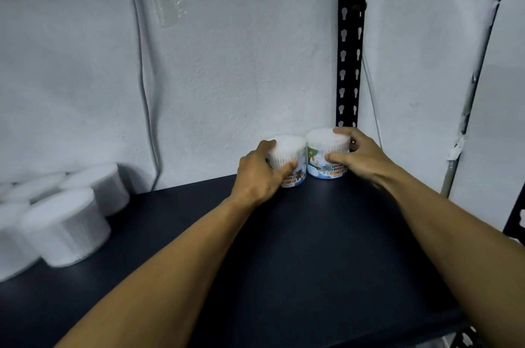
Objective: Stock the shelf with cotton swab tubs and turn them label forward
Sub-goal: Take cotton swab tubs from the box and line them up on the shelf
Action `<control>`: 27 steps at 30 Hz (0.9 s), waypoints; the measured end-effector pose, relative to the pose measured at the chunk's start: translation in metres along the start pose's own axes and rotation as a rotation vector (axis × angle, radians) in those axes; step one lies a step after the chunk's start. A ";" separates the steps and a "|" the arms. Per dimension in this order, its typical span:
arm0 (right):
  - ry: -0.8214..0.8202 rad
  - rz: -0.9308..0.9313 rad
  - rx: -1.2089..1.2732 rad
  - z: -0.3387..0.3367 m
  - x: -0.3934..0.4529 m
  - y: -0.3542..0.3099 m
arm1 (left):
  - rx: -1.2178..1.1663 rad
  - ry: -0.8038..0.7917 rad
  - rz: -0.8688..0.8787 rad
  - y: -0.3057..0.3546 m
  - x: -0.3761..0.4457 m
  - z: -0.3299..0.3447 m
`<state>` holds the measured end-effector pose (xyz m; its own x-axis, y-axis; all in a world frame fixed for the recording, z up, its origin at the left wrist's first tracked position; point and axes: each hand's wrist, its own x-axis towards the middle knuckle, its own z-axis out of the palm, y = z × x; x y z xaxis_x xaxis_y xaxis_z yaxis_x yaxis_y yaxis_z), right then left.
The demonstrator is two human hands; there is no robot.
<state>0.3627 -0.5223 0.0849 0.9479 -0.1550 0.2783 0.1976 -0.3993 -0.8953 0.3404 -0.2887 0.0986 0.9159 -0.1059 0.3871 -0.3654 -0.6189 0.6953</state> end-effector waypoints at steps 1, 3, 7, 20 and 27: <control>0.001 0.004 -0.003 0.000 0.004 0.001 | 0.006 -0.001 0.001 0.000 0.004 0.001; 0.001 0.006 -0.014 0.000 0.012 0.002 | 0.020 -0.001 0.005 -0.001 0.011 0.003; 0.000 -0.003 -0.027 -0.001 0.023 0.004 | 0.035 0.008 0.015 -0.003 0.020 0.007; 0.009 -0.043 -0.046 0.003 0.035 0.009 | 0.069 0.027 0.016 -0.005 0.028 0.012; 0.037 -0.093 -0.137 0.006 0.039 0.007 | 0.070 0.043 0.013 -0.007 0.029 0.013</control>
<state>0.4023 -0.5254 0.0870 0.9168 -0.1440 0.3726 0.2457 -0.5321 -0.8102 0.3717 -0.2978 0.0970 0.9027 -0.0815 0.4225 -0.3632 -0.6708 0.6466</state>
